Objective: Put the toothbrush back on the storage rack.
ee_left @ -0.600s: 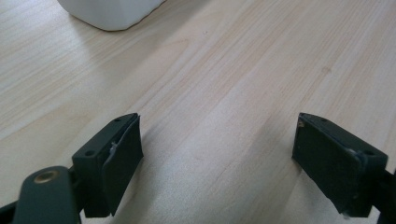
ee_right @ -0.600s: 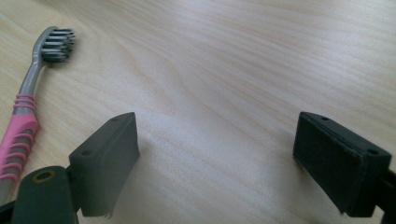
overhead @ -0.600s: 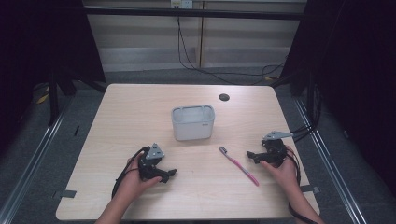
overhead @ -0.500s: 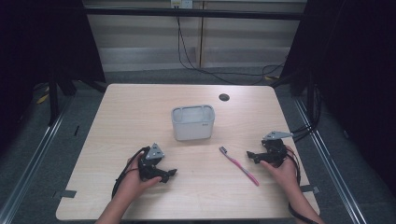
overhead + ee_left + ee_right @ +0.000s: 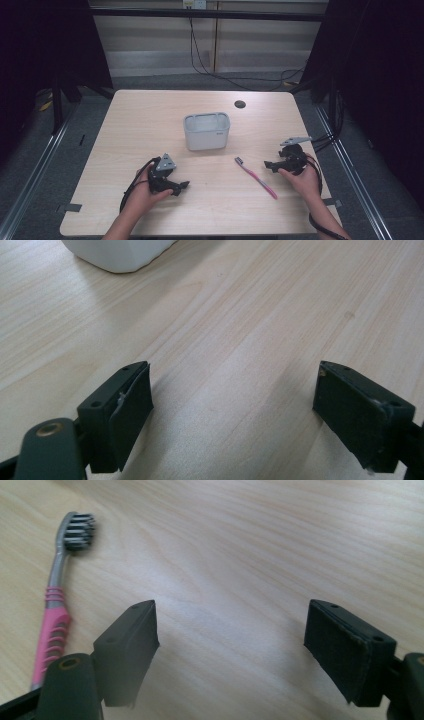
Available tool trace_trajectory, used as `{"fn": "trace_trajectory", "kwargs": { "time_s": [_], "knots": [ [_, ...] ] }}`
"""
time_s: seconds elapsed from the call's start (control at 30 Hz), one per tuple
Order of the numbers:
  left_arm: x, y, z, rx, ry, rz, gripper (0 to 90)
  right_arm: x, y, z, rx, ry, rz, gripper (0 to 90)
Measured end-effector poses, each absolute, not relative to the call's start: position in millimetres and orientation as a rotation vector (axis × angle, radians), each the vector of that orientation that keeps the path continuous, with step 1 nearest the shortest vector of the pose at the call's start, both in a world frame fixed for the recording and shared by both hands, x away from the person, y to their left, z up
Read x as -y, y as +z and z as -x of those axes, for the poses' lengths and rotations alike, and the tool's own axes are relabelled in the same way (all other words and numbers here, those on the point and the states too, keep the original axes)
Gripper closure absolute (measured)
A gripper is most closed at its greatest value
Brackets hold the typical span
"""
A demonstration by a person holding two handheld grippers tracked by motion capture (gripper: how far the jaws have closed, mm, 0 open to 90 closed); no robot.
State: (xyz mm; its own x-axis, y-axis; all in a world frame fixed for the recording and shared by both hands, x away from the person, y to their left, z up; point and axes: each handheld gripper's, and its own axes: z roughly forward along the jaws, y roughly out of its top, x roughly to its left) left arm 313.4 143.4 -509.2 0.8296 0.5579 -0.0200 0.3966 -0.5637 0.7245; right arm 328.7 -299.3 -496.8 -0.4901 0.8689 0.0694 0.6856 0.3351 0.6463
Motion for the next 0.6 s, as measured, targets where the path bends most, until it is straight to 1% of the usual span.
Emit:
{"fn": "trace_trajectory", "kwargs": {
  "time_s": [0.17,0.4,0.6],
  "knots": [
    [-143.5,-509.2,-313.4,-0.694,0.275,-2.243,15.4,292.8,-492.4,-329.3,-2.36,0.899,-1.37,23.2],
    [-143.5,-509.1,-313.4,-0.694,0.274,-2.243,15.4,279.2,-479.0,-331.4,-2.431,0.901,-1.319,30.5],
    [-143.5,-509.1,-313.4,-0.694,0.274,-2.243,15.4,266.5,-471.5,-333.2,-2.495,0.874,-1.277,33.2]
  ]
}}
